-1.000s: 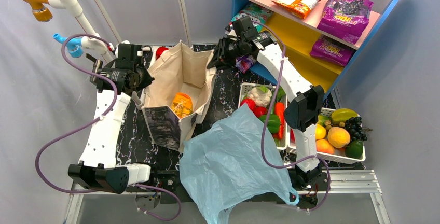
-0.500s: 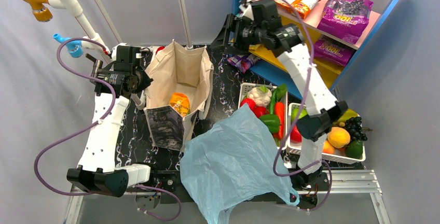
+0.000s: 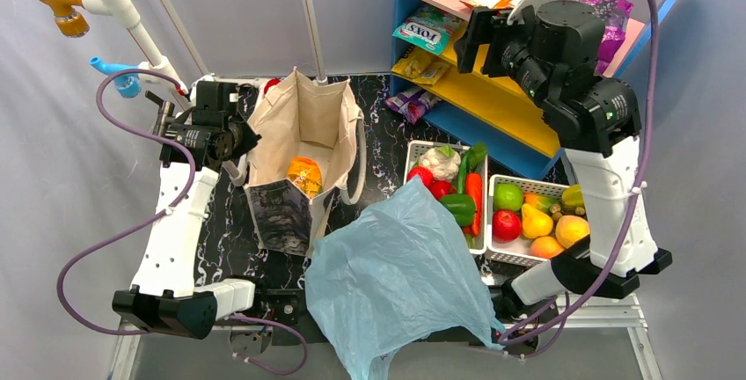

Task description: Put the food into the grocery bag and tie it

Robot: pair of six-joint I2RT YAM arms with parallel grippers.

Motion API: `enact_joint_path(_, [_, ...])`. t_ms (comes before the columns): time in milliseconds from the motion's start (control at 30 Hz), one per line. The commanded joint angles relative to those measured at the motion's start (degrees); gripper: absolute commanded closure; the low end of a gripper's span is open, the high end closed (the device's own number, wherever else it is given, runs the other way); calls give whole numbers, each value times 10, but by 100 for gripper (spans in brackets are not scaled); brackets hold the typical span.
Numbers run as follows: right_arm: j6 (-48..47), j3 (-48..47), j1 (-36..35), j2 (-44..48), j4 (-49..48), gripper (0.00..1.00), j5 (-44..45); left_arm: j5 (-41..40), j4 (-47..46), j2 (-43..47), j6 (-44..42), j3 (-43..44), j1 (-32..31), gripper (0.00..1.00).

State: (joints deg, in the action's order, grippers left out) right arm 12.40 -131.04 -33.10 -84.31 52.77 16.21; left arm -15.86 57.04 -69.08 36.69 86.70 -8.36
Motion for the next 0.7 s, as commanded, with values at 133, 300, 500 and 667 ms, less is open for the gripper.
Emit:
enact_joint_path(133, [-169,-7,4,-19,-12,10,262,13,5,20,1,-7,-5,100])
enact_joint_path(300, [-186,-4,35,-22,-26,10,280,16,4,24,-5,-6,-8,100])
enact_joint_path(500, [-215,14,85,-31,-56,9,284,15,4,26,-9,-6,-15,100])
enact_joint_path(667, [-183,18,145,-34,-43,8,242,6,4,26,-14,-2,-28,100])
